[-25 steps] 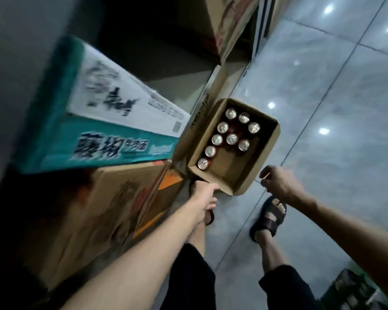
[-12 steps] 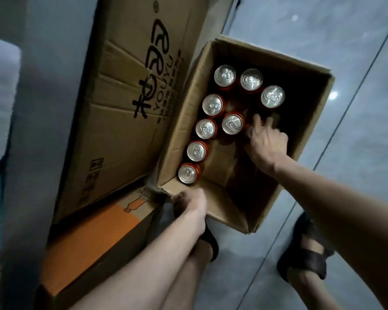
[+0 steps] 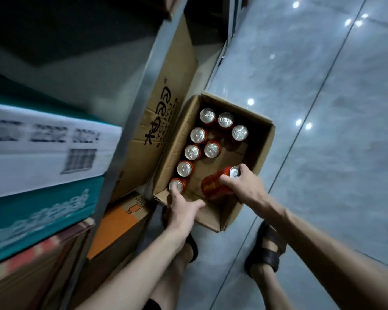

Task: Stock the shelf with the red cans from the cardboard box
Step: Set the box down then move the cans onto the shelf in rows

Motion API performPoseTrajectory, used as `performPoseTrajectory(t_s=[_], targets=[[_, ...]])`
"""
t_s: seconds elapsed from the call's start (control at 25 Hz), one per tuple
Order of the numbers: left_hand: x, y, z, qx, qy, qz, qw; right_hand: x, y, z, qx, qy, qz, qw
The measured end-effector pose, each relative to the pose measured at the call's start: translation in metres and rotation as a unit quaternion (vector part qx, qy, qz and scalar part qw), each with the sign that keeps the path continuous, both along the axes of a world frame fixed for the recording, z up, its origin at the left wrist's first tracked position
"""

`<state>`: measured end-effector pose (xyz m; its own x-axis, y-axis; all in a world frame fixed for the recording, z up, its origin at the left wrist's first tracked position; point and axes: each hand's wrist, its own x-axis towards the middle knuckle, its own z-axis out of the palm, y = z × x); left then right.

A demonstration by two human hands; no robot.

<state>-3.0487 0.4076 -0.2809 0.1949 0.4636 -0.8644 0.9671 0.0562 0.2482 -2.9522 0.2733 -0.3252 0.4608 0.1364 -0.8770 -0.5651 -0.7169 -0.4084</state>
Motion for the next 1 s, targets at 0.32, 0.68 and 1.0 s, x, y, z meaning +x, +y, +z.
performPoseTrajectory(t_s=[0.32,0.68,1.0], targets=[[0.050,-0.012,0.274,0.165,-0.267,-0.384,0.868,0.045,-0.023,0.309,0.208,0.013,-0.076,0.975],[0.018,0.015,0.579,0.353,-0.291,-0.349,0.818,0.036,0.025,0.598,0.280,-0.101,0.017,0.955],[-0.095,0.034,0.691,0.257,-0.297,-0.128,0.911,-0.043,0.074,0.711,0.344,-0.065,0.160,0.923]])
